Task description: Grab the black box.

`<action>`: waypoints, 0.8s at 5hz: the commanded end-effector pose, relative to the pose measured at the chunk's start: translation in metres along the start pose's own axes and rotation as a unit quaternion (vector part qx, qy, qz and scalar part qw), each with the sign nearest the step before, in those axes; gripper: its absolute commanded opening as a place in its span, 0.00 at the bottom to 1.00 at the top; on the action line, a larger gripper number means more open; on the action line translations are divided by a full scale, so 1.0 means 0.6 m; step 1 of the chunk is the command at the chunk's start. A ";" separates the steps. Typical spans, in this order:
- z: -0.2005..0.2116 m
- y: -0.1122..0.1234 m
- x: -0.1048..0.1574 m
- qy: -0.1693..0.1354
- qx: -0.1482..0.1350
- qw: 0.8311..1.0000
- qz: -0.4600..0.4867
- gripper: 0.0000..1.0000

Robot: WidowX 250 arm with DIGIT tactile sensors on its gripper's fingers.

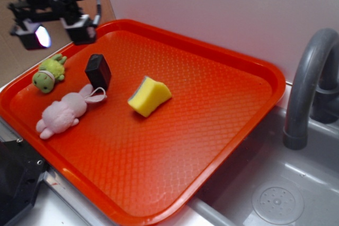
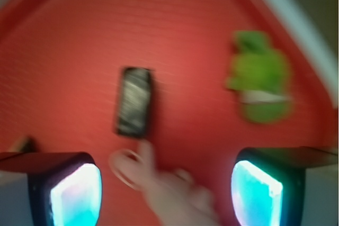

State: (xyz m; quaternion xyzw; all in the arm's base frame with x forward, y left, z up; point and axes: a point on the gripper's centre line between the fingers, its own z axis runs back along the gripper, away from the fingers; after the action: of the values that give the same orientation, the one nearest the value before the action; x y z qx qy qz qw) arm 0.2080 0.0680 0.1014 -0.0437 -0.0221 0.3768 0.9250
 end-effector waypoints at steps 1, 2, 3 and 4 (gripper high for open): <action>-0.066 -0.032 0.003 -0.003 -0.087 0.996 -0.021 1.00; -0.112 -0.025 0.011 0.010 -0.023 0.999 -0.039 1.00; -0.105 -0.015 0.018 -0.014 0.004 0.999 -0.051 0.00; -0.074 -0.008 0.031 -0.018 0.000 0.998 -0.062 0.00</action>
State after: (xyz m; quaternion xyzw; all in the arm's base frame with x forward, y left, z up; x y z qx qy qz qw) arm 0.2261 0.0678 0.0474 -0.0388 -0.0083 0.3148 0.9483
